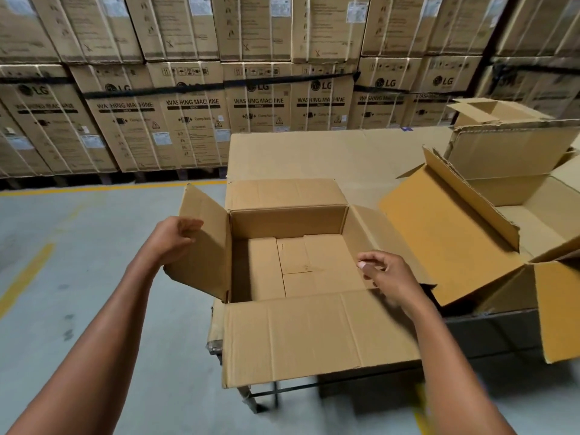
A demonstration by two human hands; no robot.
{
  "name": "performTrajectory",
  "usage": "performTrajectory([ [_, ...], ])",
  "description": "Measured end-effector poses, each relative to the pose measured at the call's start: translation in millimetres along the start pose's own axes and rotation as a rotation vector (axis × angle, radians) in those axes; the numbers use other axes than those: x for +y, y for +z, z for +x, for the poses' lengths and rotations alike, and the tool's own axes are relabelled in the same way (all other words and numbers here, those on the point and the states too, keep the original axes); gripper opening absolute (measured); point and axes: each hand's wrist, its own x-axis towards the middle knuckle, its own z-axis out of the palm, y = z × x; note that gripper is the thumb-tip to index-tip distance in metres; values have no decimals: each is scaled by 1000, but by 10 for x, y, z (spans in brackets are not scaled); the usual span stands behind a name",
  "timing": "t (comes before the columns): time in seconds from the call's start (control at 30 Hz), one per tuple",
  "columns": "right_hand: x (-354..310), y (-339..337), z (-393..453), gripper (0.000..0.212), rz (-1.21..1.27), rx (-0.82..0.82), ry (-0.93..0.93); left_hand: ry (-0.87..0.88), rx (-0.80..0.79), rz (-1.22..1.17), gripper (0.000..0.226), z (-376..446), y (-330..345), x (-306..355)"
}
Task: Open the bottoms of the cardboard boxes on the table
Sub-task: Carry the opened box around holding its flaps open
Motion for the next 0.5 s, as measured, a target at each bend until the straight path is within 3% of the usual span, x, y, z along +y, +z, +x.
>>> performTrajectory([
  [0.23, 338, -461, 753, 14, -38, 17, 111, 1, 17, 58, 51, -54, -62, -175],
  [0.5, 613, -749, 1192, 29, -152, -20, 107, -25, 80, 83, 54, -156, -248, -271],
])
